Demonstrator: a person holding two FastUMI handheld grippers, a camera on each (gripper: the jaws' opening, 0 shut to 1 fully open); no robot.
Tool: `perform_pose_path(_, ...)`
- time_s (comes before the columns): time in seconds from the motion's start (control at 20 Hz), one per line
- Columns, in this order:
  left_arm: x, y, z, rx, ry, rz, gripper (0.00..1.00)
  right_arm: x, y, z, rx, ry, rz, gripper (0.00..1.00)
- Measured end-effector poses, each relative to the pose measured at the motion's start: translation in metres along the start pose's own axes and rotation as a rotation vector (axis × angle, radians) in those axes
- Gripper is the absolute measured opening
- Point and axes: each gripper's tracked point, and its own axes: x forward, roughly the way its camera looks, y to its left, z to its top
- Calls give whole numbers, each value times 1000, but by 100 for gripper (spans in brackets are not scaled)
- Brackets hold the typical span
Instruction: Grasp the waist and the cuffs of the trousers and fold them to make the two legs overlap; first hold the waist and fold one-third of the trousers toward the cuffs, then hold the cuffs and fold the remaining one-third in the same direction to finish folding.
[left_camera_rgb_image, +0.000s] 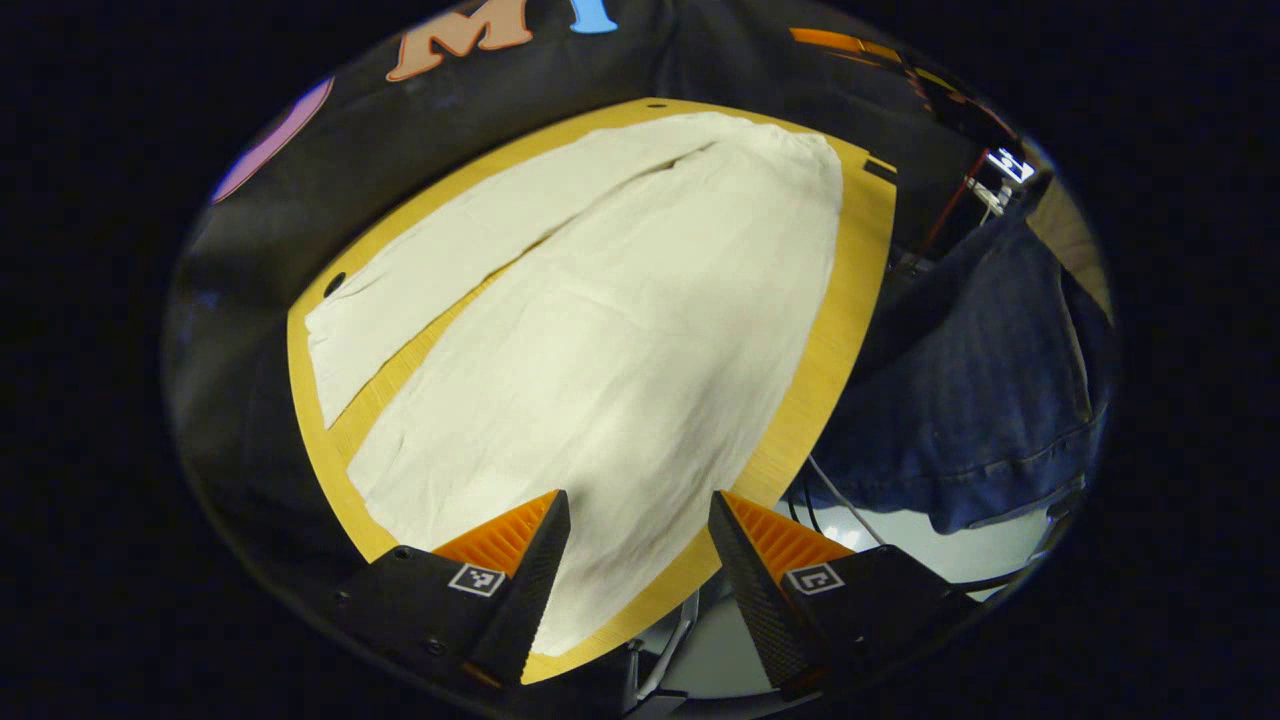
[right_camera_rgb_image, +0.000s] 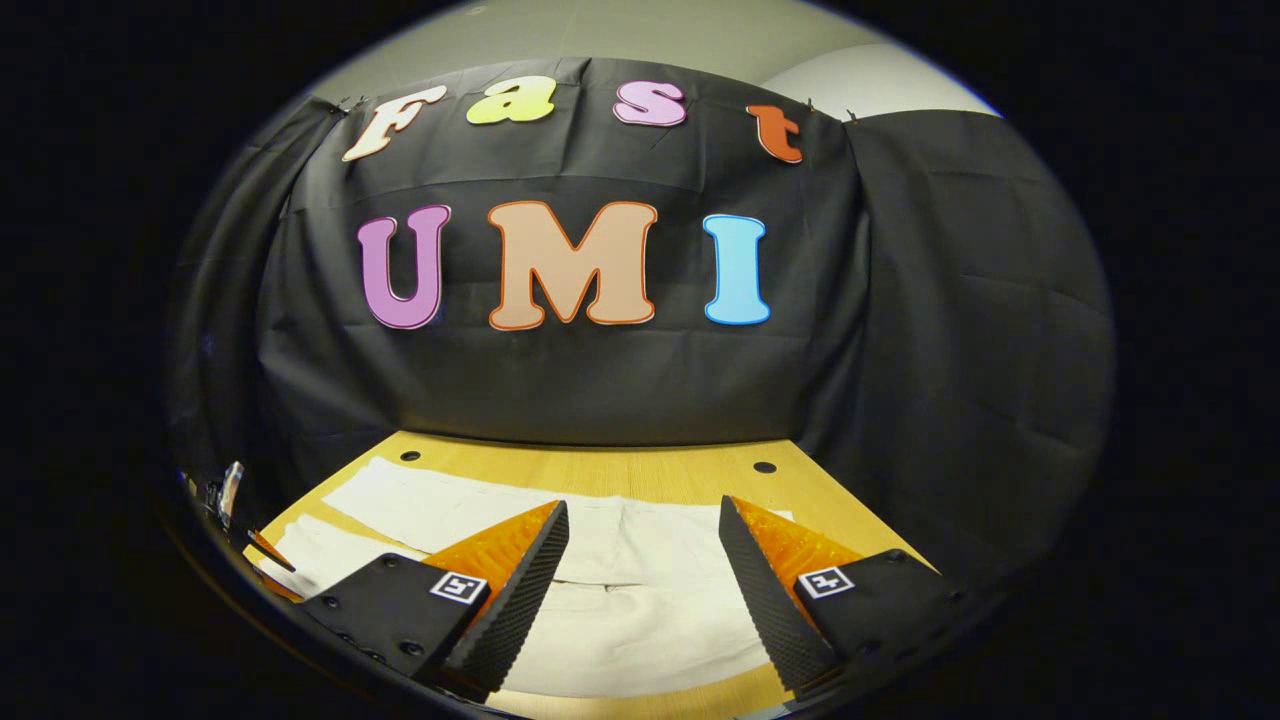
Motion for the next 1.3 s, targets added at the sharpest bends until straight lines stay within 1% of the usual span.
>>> perform_pose_path(0.15,6,-1,-17,51,61,-35,84,-4,-2,-10,-2,20,-5,96)
perform_pose_path(0.5,11,-8,-37,107,154,-87,79,-3,-1,-15,-15,42,5,96)
perform_pose_path(0.6,11,-7,-41,118,186,-95,74,-2,-2,-17,-22,48,7,96)
perform_pose_path(0.65,11,-6,-39,125,178,-99,73,-1,-2,-19,-25,54,7,96)
perform_pose_path(0.75,12,-7,-41,135,199,-104,72,-1,-2,-24,-31,67,12,96)
perform_pose_path(0.9,13,-6,-42,172,230,-115,71,3,0,-31,-38,89,30,96)
perform_pose_path(1.05,12,-2,-40,196,258,-117,66,12,4,-40,-65,123,64,96)
perform_pose_path(1.1,14,0,-41,192,266,-113,55,15,5,-45,-77,136,79,96)
perform_pose_path(1.15,15,5,-38,190,274,-105,49,14,5,-48,-87,150,97,96)
perform_pose_path(1.2,17,8,-37,178,276,-101,34,14,6,-50,-98,163,116,96)
perform_pose_path(1.25,17,13,-37,165,282,-92,27,17,6,-54,-108,178,134,96)
perform_pose_path(1.3,16,15,-37,154,287,-87,12,19,6,-59,-119,192,155,96)
